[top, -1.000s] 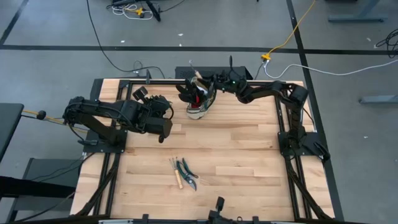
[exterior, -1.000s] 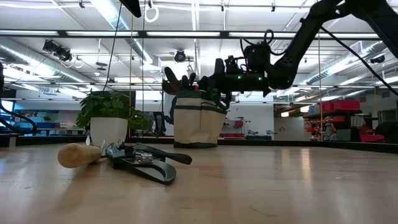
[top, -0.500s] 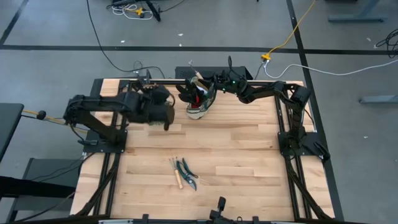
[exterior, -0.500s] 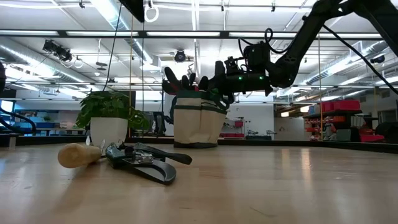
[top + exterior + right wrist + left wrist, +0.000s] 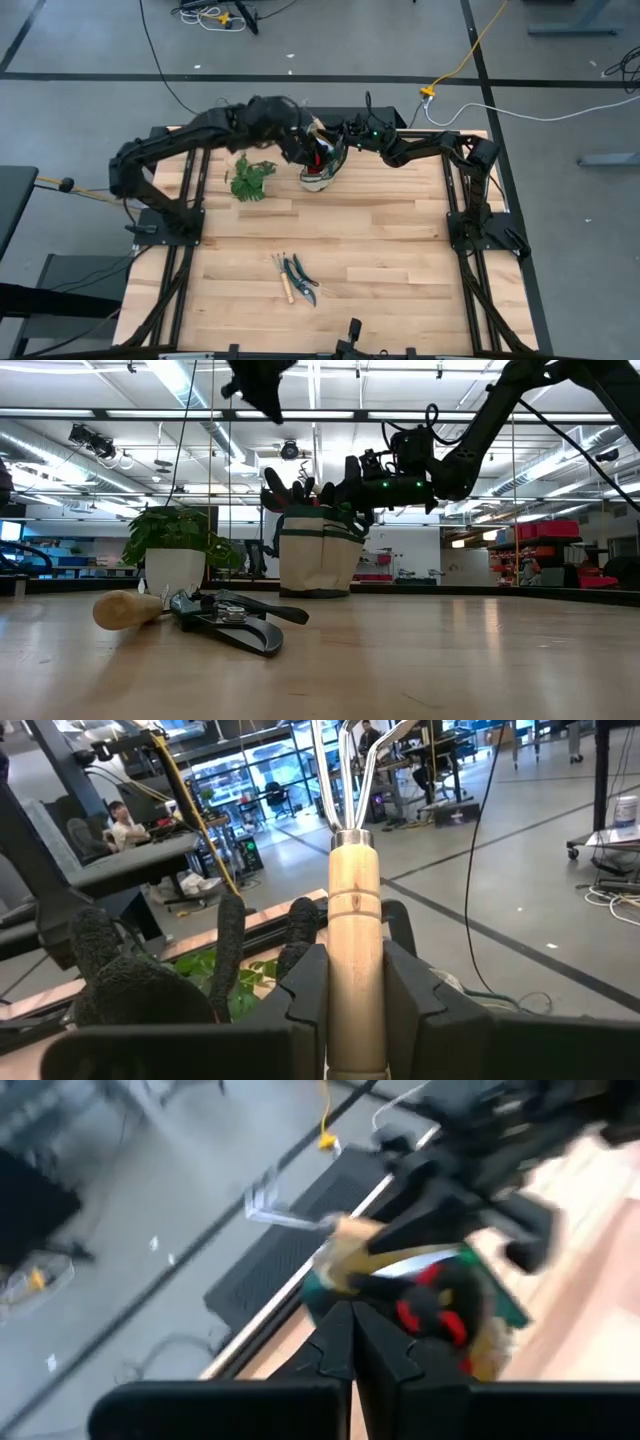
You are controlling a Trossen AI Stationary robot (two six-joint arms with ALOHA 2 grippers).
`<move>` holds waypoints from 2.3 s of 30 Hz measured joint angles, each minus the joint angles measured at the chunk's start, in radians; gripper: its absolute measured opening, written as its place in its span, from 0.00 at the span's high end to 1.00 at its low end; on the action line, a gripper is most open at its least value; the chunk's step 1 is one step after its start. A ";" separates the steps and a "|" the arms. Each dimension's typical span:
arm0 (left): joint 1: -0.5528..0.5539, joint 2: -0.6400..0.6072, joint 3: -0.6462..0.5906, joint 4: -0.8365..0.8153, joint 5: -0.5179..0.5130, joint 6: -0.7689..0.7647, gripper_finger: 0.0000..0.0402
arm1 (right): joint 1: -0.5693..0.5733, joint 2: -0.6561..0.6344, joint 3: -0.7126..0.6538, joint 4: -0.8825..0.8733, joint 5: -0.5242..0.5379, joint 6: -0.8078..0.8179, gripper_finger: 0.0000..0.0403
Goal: Pick & Place Garden tools in Gardening bag
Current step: Put the top brown hand rake into the white gardening bag
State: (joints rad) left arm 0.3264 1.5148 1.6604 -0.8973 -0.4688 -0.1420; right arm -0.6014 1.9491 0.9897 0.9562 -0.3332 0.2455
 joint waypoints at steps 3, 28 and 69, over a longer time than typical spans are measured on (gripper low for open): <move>0.081 0.020 0.000 0.006 0.133 -0.004 0.95 | 0.000 0.000 0.000 0.000 0.000 0.000 0.87; 0.323 0.190 0.000 0.292 0.626 -0.005 0.95 | 0.000 0.000 0.000 0.001 0.000 -0.019 0.87; 0.369 0.195 0.000 0.278 0.513 0.050 0.53 | 0.000 0.000 0.000 -0.015 0.000 -0.026 0.87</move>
State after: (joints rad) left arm 0.6955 1.7103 1.6604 -0.6195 0.0444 -0.0925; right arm -0.6012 1.9491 0.9901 0.9413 -0.3332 0.2192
